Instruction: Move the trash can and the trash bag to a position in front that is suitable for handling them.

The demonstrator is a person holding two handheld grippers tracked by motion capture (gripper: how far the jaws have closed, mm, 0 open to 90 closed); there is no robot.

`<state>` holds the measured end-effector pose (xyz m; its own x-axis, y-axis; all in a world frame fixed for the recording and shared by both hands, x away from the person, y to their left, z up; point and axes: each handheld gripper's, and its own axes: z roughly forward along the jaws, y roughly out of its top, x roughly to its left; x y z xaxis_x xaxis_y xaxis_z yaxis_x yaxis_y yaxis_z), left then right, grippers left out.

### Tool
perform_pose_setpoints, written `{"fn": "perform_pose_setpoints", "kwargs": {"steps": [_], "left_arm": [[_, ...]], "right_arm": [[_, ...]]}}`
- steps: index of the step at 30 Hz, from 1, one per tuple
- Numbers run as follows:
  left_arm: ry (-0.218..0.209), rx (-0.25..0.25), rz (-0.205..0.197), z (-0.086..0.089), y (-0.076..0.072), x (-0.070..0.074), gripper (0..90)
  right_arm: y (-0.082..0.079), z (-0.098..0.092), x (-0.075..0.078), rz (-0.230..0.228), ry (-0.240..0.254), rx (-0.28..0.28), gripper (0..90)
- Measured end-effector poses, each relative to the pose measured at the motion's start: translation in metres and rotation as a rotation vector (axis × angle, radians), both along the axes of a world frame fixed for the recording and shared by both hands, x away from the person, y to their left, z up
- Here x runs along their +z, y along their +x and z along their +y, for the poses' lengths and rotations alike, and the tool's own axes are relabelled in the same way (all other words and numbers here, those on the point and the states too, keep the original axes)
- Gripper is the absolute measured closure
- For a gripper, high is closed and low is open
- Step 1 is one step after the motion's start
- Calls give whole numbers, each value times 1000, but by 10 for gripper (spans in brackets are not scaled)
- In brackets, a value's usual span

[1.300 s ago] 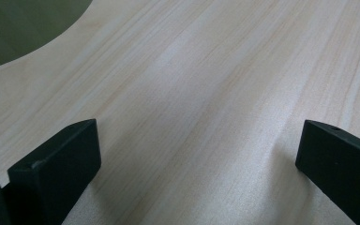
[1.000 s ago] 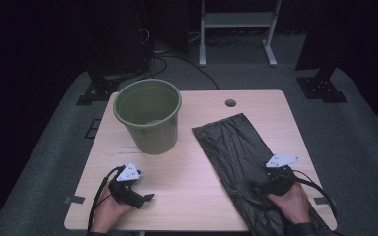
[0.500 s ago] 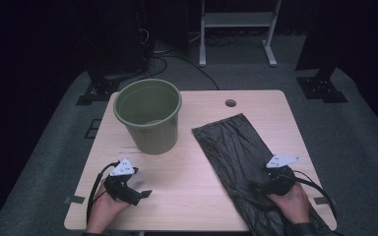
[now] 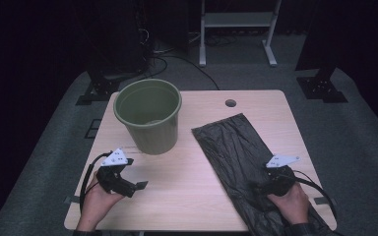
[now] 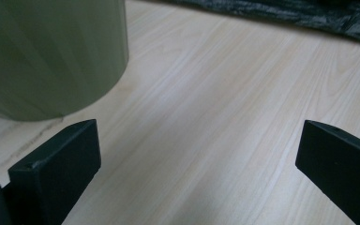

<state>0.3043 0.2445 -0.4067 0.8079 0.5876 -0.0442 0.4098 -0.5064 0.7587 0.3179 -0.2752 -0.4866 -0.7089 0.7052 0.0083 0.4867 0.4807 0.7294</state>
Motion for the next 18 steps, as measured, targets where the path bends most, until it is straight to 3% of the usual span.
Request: {"fn": "perform_pose_setpoints", "kwargs": {"steps": [6,18], "left_arm": [[-23,16,-18,4,6,18,0],[-29,64,-46,15,19,61,0]], "right_arm": [[0,0,0,0,0,1,96],[0,0,0,1,1,0,97]]}}
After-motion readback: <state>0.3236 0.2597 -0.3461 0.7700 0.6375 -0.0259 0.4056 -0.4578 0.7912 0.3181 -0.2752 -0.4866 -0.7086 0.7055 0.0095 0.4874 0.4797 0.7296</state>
